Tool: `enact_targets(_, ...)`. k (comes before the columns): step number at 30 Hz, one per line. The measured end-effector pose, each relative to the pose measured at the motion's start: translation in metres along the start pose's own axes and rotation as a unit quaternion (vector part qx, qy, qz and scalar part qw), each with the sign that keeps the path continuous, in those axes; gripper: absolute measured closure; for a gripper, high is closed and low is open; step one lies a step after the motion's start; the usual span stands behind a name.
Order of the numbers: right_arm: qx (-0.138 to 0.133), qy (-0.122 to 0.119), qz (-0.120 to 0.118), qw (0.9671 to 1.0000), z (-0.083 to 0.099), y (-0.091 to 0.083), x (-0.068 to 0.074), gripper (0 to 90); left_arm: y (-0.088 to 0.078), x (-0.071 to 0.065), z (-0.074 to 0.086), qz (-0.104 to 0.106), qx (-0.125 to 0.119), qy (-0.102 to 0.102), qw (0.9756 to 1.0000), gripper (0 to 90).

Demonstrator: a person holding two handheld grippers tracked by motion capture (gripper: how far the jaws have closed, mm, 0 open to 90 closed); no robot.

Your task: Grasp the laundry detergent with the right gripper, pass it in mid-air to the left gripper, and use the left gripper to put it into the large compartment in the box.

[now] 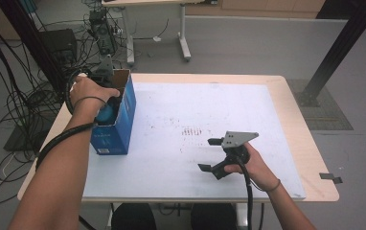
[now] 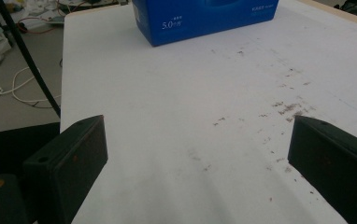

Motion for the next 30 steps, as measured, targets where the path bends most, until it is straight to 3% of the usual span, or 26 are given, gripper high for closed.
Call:
enact_targets(12, 0.001, -0.002, 0.000, 1.0000, -0.001, 0.001, 0.001, 4.8, -0.009, 0.000, 0.003, 0.001, -0.001, -0.003, 1.0000, 32.8)
enact_targets(23, -0.001, -0.006, 0.001, 1.0000, -0.006, -0.002, 0.002, 4.8, -0.031, 0.002, 0.014, 0.009, -0.014, 0.005, 0.9998, 32.1)
enact_targets(30, -0.002, -0.008, 0.004, 1.0000, -0.008, -0.004, 0.003, 4.8, -0.043, 0.003, 0.021, 0.000, -0.025, 0.002, 0.9997, 31.3)
Point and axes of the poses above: each handheld gripper's, and its own axes: y roughly forward along the jaws, z roughly out of its underside, x roughly to its left, the point moved 8 cm from there along y, roughly forward along the jaws, and after that the axes turned 13 degrees about x, right-handed, at the moved point
